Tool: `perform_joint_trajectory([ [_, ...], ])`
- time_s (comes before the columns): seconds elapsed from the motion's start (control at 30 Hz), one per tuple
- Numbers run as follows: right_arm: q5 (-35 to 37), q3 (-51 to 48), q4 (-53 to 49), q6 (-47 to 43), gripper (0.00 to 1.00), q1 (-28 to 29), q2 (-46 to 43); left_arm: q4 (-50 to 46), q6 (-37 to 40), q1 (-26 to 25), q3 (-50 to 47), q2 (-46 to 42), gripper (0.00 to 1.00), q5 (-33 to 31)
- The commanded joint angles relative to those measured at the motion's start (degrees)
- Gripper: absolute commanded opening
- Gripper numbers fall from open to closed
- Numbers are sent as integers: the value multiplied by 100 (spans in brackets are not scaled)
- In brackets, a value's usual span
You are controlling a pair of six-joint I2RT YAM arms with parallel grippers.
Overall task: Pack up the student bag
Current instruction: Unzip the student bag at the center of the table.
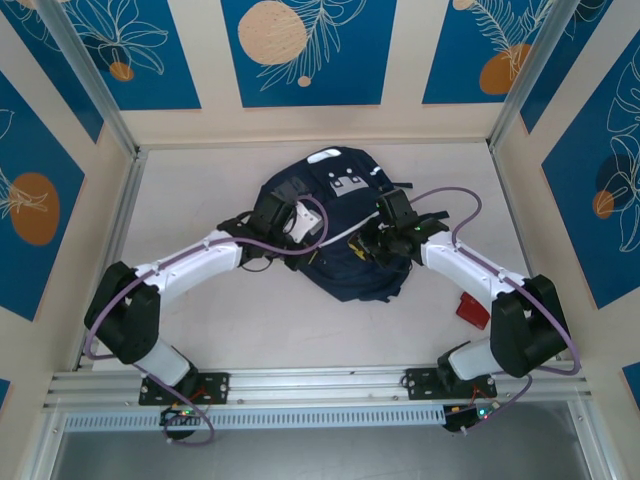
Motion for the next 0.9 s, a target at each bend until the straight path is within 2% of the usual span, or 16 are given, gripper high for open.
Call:
perform_joint_trajectory([
  [0.0, 493, 48, -343, -184, 14, -34, 86, -496, -153, 75, 309, 32, 5, -792],
  [0.3, 165, 295, -125, -570, 13, 11, 349, -650, -499, 243, 560, 333, 4, -1547],
  [0.4, -9, 397, 52, -623, 13, 80, 529, -695, -728, 463, 573, 332, 5, -1839],
  [0.63, -175, 639, 240, -682, 15, 160, 843, -686, -786, 823, 529, 295, 7, -1701],
  [0.7, -401, 839, 199, -882, 24, 156, 943, -712, -808, 875, 569, 334, 7, -1730],
  [0.83, -624, 1133, 52, -1377, 57, 159, 908, -707, -907, 1019, 573, 365, 7, -1850],
  [0.87, -627, 1259, -131, -1557, 62, 152, 886, -723, -936, 1068, 575, 370, 7, -1915],
])
